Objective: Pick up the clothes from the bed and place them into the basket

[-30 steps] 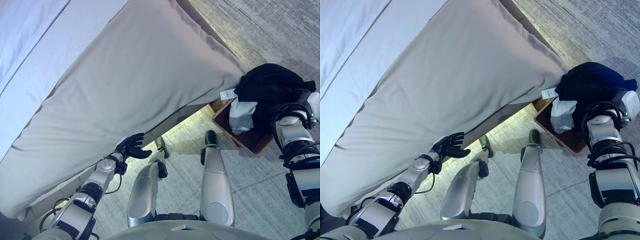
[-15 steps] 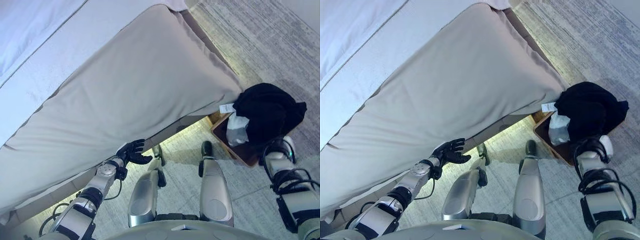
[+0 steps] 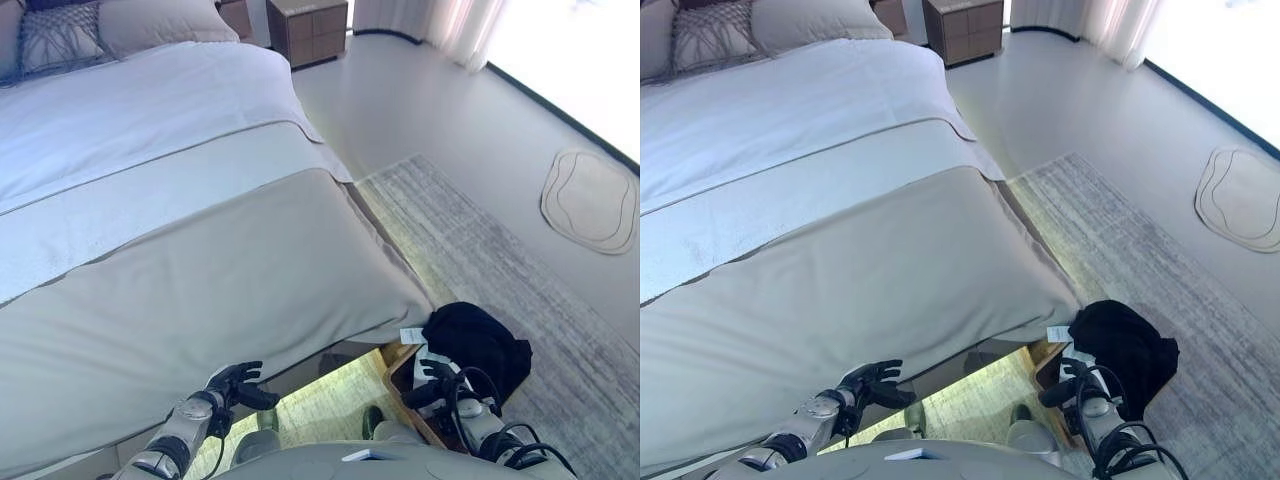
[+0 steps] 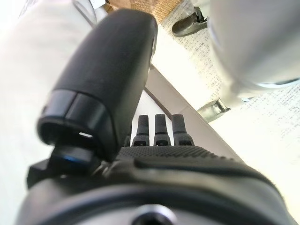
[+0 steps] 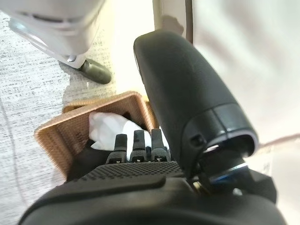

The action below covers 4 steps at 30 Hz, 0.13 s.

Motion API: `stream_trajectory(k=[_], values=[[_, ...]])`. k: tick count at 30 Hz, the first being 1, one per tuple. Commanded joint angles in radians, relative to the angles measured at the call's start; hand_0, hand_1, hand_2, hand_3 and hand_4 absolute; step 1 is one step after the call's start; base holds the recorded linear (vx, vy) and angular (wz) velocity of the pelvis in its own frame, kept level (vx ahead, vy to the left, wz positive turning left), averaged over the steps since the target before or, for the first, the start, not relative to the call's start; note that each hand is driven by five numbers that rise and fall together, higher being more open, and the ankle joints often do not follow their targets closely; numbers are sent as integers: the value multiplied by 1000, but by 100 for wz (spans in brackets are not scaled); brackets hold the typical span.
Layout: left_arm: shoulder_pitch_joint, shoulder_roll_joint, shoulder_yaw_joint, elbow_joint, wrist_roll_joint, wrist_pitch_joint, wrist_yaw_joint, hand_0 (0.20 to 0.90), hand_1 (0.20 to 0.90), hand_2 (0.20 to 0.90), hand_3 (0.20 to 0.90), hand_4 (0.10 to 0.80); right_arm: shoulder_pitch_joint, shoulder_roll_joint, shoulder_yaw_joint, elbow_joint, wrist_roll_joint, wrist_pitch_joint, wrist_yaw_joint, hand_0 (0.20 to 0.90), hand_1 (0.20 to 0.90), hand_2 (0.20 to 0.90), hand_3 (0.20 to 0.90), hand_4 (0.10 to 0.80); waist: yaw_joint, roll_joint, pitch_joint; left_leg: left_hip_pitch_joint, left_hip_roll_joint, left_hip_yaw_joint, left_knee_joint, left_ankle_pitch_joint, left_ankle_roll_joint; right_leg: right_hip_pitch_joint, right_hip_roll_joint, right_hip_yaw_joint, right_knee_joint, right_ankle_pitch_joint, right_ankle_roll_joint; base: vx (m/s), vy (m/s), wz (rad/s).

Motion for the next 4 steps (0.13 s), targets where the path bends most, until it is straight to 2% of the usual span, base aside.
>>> stream_trajectory(k=[1, 4], values=[[-44, -4, 62, 76, 0, -26, -2, 900, 900, 900, 900, 800, -1, -20, 31, 33, -1, -7, -16, 900, 900, 900, 900, 800, 5, 4, -13, 70, -80, 29, 13, -147, 38, 5, 44, -2, -14, 31, -32, 64, 149, 4], [-40, -26, 66, 103, 11, -19, -23, 900, 900, 900, 900, 800, 14, -2, 24, 58, -35, -14, -11, 900, 900, 900, 900, 800, 7, 6, -30, 93, -84, 23, 9, -157, 46, 31, 41, -10, -11, 20, -31, 46, 91, 0]])
